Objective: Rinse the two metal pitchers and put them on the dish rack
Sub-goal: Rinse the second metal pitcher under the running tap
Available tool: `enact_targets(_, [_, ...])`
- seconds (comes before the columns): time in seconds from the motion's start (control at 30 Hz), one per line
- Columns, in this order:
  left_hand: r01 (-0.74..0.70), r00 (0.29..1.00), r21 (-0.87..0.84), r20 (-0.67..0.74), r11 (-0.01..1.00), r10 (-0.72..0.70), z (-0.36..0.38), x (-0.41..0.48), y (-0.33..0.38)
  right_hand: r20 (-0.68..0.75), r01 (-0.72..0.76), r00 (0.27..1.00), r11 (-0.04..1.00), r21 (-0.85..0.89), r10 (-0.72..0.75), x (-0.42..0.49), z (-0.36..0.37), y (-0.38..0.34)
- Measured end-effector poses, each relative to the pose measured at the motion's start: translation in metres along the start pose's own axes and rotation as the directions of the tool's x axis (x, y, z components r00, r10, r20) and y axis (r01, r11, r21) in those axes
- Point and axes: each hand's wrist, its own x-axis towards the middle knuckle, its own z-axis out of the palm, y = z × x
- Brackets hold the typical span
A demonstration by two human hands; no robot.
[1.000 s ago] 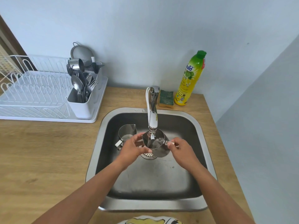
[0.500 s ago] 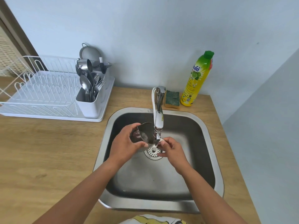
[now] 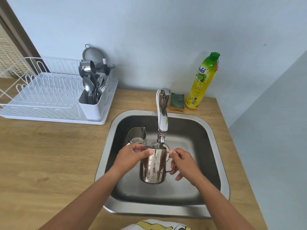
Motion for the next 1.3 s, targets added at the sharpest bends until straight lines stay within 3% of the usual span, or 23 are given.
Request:
enact_targets(0.1, [0.08, 0.99, -0.118, 0.123, 0.99, -0.065, 0.012, 0.002, -0.003, -0.039, -0.01, 0.999, 0.997, -0.07, 0.007, -0.002, -0.018, -0.005])
enact_targets(0.2, [0.096, 0.986, -0.165, 0.152, 0.982, -0.071, 0.024, 0.006, -0.003, -0.083, -0.015, 0.996, 0.999, -0.033, 0.012, -0.003, -0.031, -0.012])
enact_targets(0.37, [-0.056, 0.998, -0.114, 0.026, 0.992, 0.059, 0.027, 0.012, 0.005, -0.187, 0.073, 0.981, 0.986, 0.152, -0.044, 0.005, -0.025, -0.016])
enact_targets(0.5, [-0.169, 0.983, 0.065, -0.053, 0.983, 0.173, 0.011, 0.013, 0.005, -0.12, 0.059, 0.993, 0.951, 0.304, -0.024, 0.015, -0.005, -0.005])
enact_targets(0.63, [-0.101, 0.995, 0.108, -0.014, 0.989, 0.103, 0.005, 0.006, 0.001, -0.013, -0.029, 0.999, 0.971, 0.236, 0.033, 0.018, -0.005, 0.006])
enact_targets(0.8, [-0.087, 0.995, 0.068, -0.042, 0.994, 0.09, 0.021, 0.005, -0.004, -0.096, -0.017, 0.995, 0.985, 0.171, 0.034, 0.019, -0.006, 0.013])
enact_targets(0.97, [-0.108, 0.993, 0.049, -0.033, 0.993, 0.11, 0.015, 0.011, -0.001, -0.022, -0.023, 0.999, 0.989, 0.148, 0.027, 0.018, -0.009, 0.01])
enact_targets(1.13, [-0.105, 0.994, 0.041, -0.034, 0.994, 0.106, 0.017, 0.015, -0.001, -0.118, 0.02, 0.993, 0.994, 0.111, -0.006, 0.02, -0.009, 0.009])
enact_targets(1.3, [-0.106, 0.994, 0.038, -0.013, 0.994, 0.106, 0.012, 0.014, -0.006, -0.024, 0.023, 1.0, 0.991, 0.133, -0.02, 0.022, -0.013, 0.007])
